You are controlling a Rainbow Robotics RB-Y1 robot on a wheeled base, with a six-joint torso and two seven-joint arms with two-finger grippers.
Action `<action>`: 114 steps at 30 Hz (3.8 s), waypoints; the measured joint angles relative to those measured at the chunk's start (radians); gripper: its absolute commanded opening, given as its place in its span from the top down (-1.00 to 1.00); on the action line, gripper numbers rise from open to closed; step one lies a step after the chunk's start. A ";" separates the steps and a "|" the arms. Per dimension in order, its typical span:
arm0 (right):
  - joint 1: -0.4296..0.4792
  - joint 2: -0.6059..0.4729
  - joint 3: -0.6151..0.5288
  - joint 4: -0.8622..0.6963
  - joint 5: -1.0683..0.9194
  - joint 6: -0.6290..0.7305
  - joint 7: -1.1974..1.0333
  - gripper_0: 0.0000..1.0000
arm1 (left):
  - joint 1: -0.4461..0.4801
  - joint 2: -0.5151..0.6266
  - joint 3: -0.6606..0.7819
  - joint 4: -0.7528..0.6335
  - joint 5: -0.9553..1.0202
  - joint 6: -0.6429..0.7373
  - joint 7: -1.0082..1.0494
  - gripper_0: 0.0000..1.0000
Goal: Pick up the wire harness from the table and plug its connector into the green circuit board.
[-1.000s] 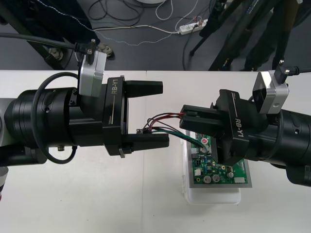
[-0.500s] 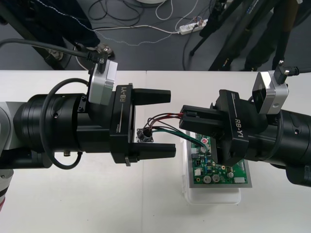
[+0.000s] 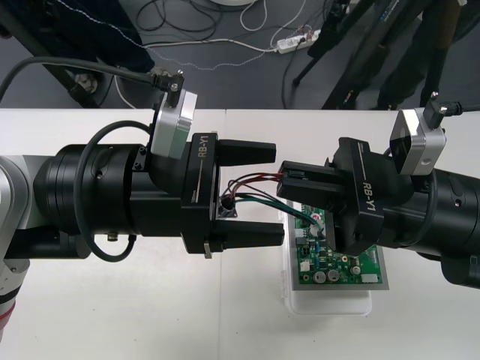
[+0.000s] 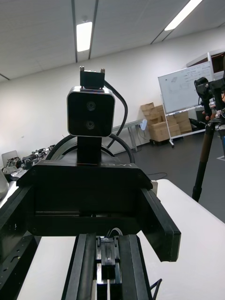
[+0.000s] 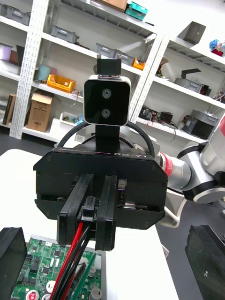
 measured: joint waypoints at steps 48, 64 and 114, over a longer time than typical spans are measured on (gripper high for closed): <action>0.006 -0.003 -0.001 -0.001 -0.035 0.005 0.000 1.00 | -0.024 0.003 0.000 0.010 0.010 0.016 0.001 1.00; 0.009 -0.003 0.000 -0.002 -0.042 0.000 0.000 1.00 | -0.024 0.005 0.000 0.013 0.009 0.023 0.004 1.00; 0.008 -0.444 -0.257 -0.010 0.380 -0.530 0.000 -1.00 | 0.033 0.023 0.154 0.214 0.122 -0.111 -0.047 1.00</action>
